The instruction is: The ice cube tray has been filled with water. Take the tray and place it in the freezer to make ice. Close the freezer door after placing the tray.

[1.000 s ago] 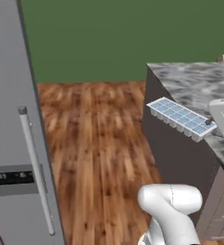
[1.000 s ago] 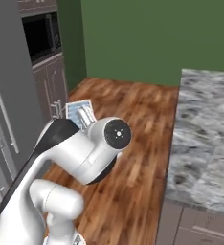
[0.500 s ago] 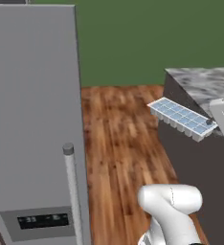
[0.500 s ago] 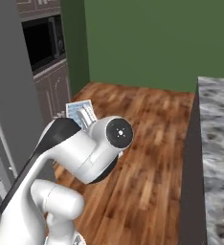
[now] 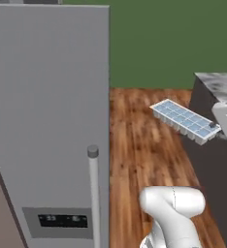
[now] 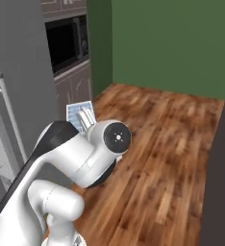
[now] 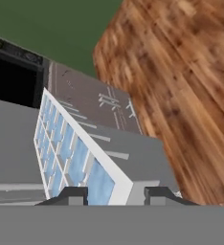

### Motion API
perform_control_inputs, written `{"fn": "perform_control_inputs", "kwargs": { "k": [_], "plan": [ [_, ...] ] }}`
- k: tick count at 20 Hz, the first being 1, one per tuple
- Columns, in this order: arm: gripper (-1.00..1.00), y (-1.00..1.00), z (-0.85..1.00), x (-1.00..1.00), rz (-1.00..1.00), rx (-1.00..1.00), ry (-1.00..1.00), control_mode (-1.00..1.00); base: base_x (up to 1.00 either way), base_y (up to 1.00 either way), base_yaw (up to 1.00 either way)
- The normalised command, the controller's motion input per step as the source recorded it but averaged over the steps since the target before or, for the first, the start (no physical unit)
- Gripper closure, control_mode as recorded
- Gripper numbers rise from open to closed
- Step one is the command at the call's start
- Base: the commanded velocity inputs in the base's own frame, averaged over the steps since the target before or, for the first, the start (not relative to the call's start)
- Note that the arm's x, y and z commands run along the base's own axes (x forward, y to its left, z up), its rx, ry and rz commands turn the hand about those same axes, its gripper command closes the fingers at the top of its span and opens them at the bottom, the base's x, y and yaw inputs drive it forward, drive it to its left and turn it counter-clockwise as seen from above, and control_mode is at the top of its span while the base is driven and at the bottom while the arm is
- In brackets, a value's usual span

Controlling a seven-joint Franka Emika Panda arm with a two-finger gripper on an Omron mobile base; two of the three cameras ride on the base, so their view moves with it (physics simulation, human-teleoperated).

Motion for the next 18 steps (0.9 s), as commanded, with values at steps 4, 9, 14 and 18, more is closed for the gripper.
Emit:
{"fn": "perform_control_inputs", "kwargs": {
  "k": [4, 9, 14, 18],
  "plan": [
    [1.00, 0.00, 0.00, 0.00, 0.00, 0.00, 0.00, 1.00, 0.02, -0.31, 0.38],
    [1.00, 0.00, 0.00, 0.00, 0.00, 0.00, 0.00, 1.00, 0.16, -0.17, 0.37],
    [1.00, 0.00, 0.00, 0.00, 0.00, 0.00, 0.00, 1.00, 0.32, -0.23, 0.34],
    [1.00, 0.00, 0.00, 0.00, 0.00, 0.00, 0.00, 1.00, 0.32, -0.18, 0.32]
  ]
}}
